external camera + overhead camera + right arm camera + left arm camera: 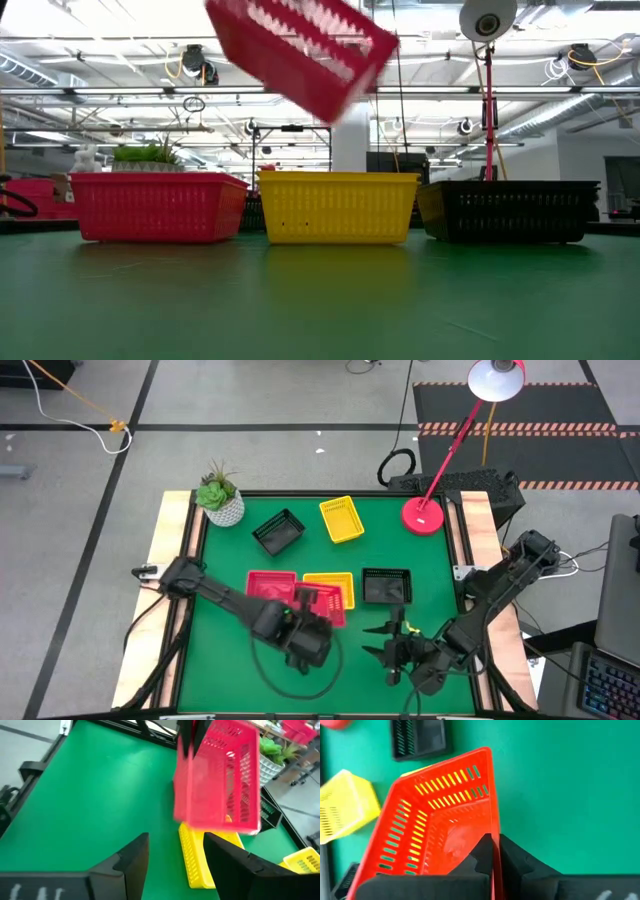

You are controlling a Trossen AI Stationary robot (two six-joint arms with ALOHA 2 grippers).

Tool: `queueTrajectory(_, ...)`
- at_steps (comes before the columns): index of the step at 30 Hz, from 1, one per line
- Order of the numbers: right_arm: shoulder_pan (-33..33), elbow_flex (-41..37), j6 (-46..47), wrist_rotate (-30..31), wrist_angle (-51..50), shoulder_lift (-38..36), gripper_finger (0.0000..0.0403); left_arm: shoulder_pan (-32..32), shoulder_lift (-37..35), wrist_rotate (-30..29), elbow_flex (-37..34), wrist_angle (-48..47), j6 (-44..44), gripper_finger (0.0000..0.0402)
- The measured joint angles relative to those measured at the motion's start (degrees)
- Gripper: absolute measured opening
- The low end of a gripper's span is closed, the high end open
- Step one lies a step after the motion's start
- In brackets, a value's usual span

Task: Stack baskets by color
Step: Stack the red bin on top of the red bin

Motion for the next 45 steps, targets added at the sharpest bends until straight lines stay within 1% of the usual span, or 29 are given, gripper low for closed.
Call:
queueTrajectory(7, 2.07, 0.00, -1.51, -0.20, 0.14, 0.00, 0.0174, -5.42, -5.22, -7.27, 0.00, -2.71, -3.32, 0.0007)
queueTrajectory(10, 2.61, 0.00, -1.72, -0.20, 0.24, 0.00, 0.0174, -7.28, -7.35, -9.87, 0.13, -2.75, -3.55, 0.0016)
queueTrajectory(13, 2.61, 0.00, -1.71, -0.23, 0.26, 0.00, 0.0174, -8.82, -8.91, -11.17, 0.07, -3.09, -3.12, 0.0018)
queueTrajectory(16, 2.58, 0.00, -1.71, -0.23, 0.27, 0.00, 0.0174, -9.45, -10.29, -12.25, 0.05, -3.61, -3.87, 0.0008)
queueTrajectory(19, 2.61, 0.00, -1.71, -0.24, 0.31, 0.00, 0.0173, -10.08, -11.36, -14.48, -2.77, -3.28, -5.27, 0.0010)
queueTrajectory(22, 2.58, 0.00, -1.71, -0.26, 0.31, 0.00, 0.0173, -10.47, -13.53, -16.12, -10.08, 0.95, -7.16, 0.0021)
queueTrajectory(25, 2.58, 0.00, -1.71, -0.28, 0.31, 0.00, 0.0173, -10.47, -17.45, -16.50, -19.18, 9.47, -6.52, 0.0018)
queueTrajectory(29, 2.54, 0.00, -1.71, -0.28, 0.31, 0.00, 0.0173, -10.45, -24.20, -17.30, -31.38, 18.81, -5.56, 0.0007)
queueTrajectory(32, 2.54, 0.00, -1.71, -0.28, 0.29, 0.00, 0.0173, -10.43, -30.25, -17.47, -41.00, 25.94, -5.35, 0.0018)
queueTrajectory(35, 2.54, 0.02, -1.71, -0.28, 0.29, 0.00, 0.0173, -10.44, -35.54, -17.37, -49.73, 34.11, -1.69, 0.0025)
queueTrajectory(38, 2.52, 0.02, -1.71, -0.28, 0.29, 0.00, 0.0173, -10.84, -40.00, -17.08, -57.25, 40.35, 3.06, 0.0019)
queueTrajectory(41, 2.54, 0.02, -1.57, -0.28, 0.29, 0.00, 0.0173, -10.86, -44.15, -16.99, -63.77, 44.04, 3.88, 0.0008)
queueTrajectory(45, 2.54, 0.02, -0.60, -0.28, 0.29, 0.00, 0.0173, -10.78, -49.91, -17.17, -71.07, 49.01, 4.08, 0.0020)
